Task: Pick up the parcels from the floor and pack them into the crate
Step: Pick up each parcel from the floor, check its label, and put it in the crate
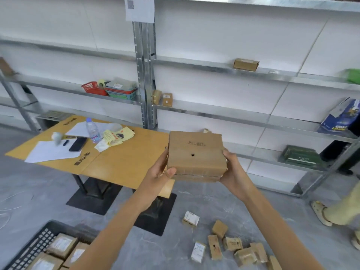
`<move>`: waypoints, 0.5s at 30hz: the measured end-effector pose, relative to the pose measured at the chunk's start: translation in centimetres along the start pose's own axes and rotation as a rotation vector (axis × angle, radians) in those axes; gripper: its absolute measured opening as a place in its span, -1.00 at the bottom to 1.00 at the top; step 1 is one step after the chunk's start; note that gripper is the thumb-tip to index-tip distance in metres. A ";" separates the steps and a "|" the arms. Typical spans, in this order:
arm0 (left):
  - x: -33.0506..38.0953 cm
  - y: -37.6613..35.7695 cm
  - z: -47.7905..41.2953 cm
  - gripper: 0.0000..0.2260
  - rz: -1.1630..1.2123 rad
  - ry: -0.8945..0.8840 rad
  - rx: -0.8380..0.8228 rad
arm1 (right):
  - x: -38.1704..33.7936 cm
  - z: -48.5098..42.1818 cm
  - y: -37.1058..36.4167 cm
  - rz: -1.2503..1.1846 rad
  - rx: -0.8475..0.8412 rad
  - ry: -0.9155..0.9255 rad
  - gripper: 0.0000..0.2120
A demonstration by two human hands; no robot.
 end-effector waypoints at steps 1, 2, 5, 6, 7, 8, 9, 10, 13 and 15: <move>0.3 0.9 1.2 -0.17 -0.009 0.002 0.021 | 0.3 0.4 -1.0 0.022 -0.013 -0.016 -0.45; 0.6 1.8 2.4 -0.18 -0.013 0.008 0.039 | 0.5 0.7 -2.2 0.042 -0.033 -0.034 -0.43; 1.2 4.6 5.9 -0.19 -0.005 0.026 0.073 | 1.3 1.4 -5.7 0.127 -0.039 -0.043 -0.59; 1.4 5.7 7.0 -0.21 -0.007 0.029 0.081 | 1.5 1.7 -6.8 0.151 -0.034 -0.041 -0.62; 1.5 6.8 8.2 -0.23 -0.019 0.034 0.097 | 1.7 2.1 -8.1 0.165 -0.032 -0.048 -0.63; 1.7 8.0 9.4 -0.28 -0.040 0.035 0.122 | 2.0 2.4 -9.5 0.173 -0.042 -0.054 -0.63; 1.8 9.3 10.7 -0.37 -0.069 0.037 0.160 | 2.2 2.9 -11.2 0.178 -0.060 -0.056 -0.64; 1.8 10.8 12.0 -0.49 -0.096 0.046 0.212 | 2.5 3.5 -13.0 0.181 -0.078 -0.056 -0.64; 2.7 15.3 16.6 -0.70 -0.161 0.055 0.358 | 3.7 5.4 -18.9 0.163 -0.141 -0.055 -0.64; 3.5 18.2 20.1 -0.78 -0.204 0.028 0.394 | 5.2 6.7 -22.9 0.145 -0.162 -0.072 -0.63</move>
Point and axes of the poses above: each hand's wrist, its own z-axis away from the middle knuckle, its own y-axis out of the back of the hand, x = y × z, the point moved 7 cm from there along -z, towards the middle knuckle, and after that the axes turned 1 degree about y, right-handed, at the moved point
